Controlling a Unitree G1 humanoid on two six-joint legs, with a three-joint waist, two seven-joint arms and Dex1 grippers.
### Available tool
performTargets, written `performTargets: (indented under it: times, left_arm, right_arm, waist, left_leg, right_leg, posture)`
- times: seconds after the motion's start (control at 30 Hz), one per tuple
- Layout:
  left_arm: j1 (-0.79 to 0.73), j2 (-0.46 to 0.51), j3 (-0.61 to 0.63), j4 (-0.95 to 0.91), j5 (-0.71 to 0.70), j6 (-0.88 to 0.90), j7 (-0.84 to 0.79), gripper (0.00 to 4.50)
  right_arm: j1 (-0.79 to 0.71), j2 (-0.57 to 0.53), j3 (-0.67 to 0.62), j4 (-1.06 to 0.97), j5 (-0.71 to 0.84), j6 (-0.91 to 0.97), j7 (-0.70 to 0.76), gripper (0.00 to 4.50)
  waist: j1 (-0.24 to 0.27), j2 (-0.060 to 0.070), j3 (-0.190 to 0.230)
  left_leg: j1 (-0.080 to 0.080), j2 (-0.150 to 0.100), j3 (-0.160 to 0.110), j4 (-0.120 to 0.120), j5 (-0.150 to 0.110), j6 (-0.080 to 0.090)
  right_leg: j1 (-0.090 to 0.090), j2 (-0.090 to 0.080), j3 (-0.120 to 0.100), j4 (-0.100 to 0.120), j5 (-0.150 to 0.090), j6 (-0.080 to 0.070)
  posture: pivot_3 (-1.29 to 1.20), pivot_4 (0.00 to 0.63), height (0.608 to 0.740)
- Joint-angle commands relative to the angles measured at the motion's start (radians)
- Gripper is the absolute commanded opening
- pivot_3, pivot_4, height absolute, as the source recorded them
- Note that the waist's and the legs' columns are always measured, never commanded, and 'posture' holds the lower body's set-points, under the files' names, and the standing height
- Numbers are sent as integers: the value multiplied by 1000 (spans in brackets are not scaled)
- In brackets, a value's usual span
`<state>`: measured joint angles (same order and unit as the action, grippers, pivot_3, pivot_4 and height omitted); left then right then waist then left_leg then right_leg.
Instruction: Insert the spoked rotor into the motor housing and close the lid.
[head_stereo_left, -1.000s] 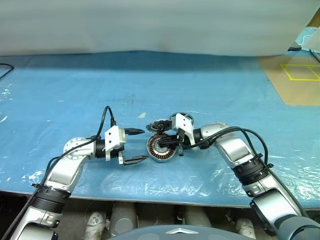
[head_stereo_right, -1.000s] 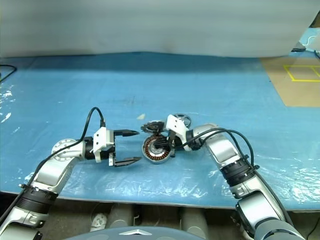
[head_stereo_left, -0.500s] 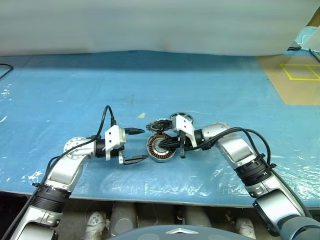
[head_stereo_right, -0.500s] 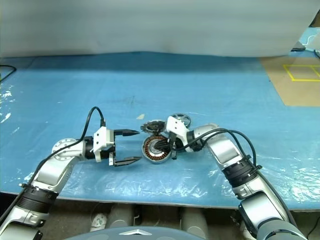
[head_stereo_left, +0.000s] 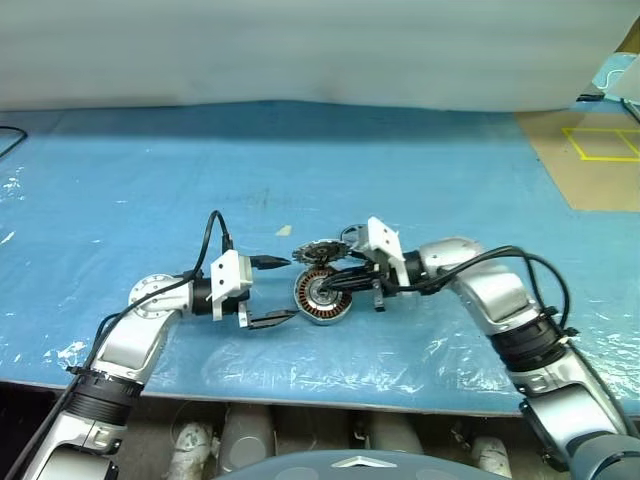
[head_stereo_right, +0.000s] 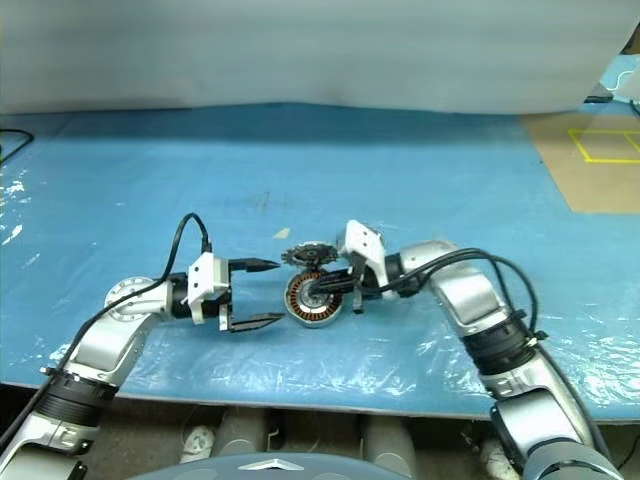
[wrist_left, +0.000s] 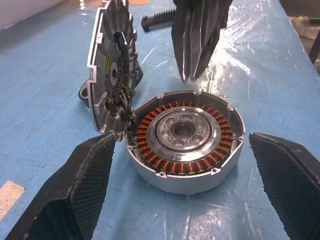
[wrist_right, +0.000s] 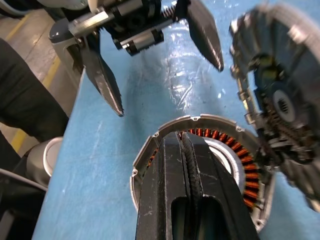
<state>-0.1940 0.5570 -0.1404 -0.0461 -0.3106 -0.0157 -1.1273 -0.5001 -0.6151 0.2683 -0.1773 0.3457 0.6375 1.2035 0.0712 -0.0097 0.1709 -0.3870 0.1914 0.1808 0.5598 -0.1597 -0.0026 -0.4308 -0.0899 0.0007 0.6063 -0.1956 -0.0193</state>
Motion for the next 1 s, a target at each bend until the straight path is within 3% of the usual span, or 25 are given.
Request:
performTargets:
  times: [0.03, 0.2, 0.43, 0.53, 0.73, 0.9, 1.0]
  left_arm:
    - [-5, -5, 15, -40, -22, 6, 8, 4500]
    - [-10, -24, 33, -55, -52, 44, 38, 4500]
    - [-62, -47, 60, -27, -74, 76, 68, 4500]
    - [-97, -40, 89, -24, -109, 114, 74, 4500]
    - [-144, 62, 148, 9, -142, 167, -6, 4500]
    - [-304, 98, 187, 139, -186, 235, -61, 4500]
    - [-403, 118, 180, 210, -208, 309, -121, 4500]
  right_arm:
    - [1, -86, -77, -37, 31, 5, 26, 38]
    - [-44, -193, -120, 127, -57, -97, -3, 38]
    - [-243, -143, -102, 388, -157, -256, -56, 38]
    - [-298, -105, -55, 473, -223, -346, -46, 603]
    - [-363, -70, -9, 575, -270, -435, 27, 2669]
    - [-422, -28, 12, 700, -318, -498, 59, 4446]
    - [-448, -6, 29, 756, -340, -527, 89, 4481]
  waist:
    - [0, 0, 0]
    - [-1, 0, 0]
    - [-9, 0, 0]
    - [-6, 0, 0]
    - [-2, 0, 0]
    - [-1, 0, 0]
    - [-1, 0, 0]
  left_leg:
    - [0, 0, 0, 0, 0, 0]
    - [0, 0, 0, 0, 0, 0]
    - [0, 1, 1, 2, 0, 0]
    - [-1, 1, 1, 2, 0, 0]
    - [-11, 1, 7, 5, 0, 1]
    - [-12, 2, 7, 9, 0, 1]
    - [-12, 3, 7, 13, 0, 0]
  right_leg:
    - [0, 0, 0, 0, 0, 0]
    - [0, 0, 0, 0, 0, 0]
    - [-1, 1, 0, 2, 0, -1]
    - [-2, 1, -1, 1, 1, -1]
    - [-9, 1, -3, 2, 1, -2]
    - [-9, 1, -4, 5, 2, -3]
    - [-9, 1, -4, 9, 2, -3]
  posture:
    - [0, 150, 740]
    - [0, 150, 740]
    - [0, 150, 740]
    - [0, 150, 740]
    - [0, 150, 740]
    - [0, 150, 740]
    - [0, 150, 740]
